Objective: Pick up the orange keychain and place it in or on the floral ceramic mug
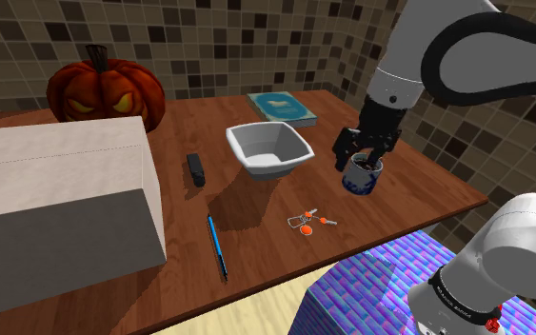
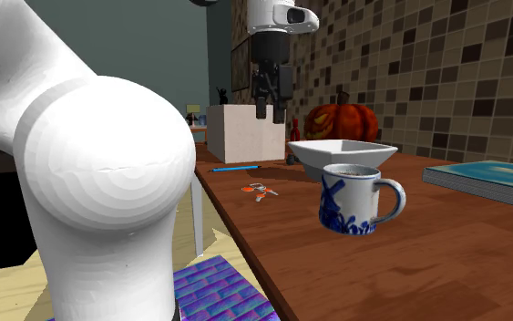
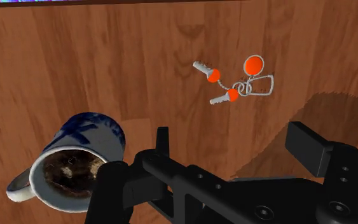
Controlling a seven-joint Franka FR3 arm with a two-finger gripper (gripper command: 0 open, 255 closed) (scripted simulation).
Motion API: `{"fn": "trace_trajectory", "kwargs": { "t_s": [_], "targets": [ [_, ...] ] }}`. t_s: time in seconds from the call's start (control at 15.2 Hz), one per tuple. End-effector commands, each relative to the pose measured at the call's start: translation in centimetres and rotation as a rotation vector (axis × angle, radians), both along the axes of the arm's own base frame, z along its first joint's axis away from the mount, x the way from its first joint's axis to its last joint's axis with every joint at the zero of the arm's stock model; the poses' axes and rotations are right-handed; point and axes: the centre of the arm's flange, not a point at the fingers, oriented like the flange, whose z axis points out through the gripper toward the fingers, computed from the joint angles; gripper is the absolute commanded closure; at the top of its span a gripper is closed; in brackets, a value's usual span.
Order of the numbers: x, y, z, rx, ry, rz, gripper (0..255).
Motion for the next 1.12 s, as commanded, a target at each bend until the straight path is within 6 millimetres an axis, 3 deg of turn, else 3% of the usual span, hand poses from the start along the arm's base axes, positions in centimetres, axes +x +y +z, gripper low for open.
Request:
{"fn": "trace_trajectory", "kwargs": {
  "t_s": [0.0, 0.66, 1.06],
  "targets": [
    [0.4, 1.8, -2.3, -0.008, 0.01, -0.042, 0],
    [1.4, 10.7, -12.6, -0.052, 0.06, -0.232, 0],
    [1.5, 11.2, -15.7, -0.054, 0.063, -0.242, 0]
  ]
}}
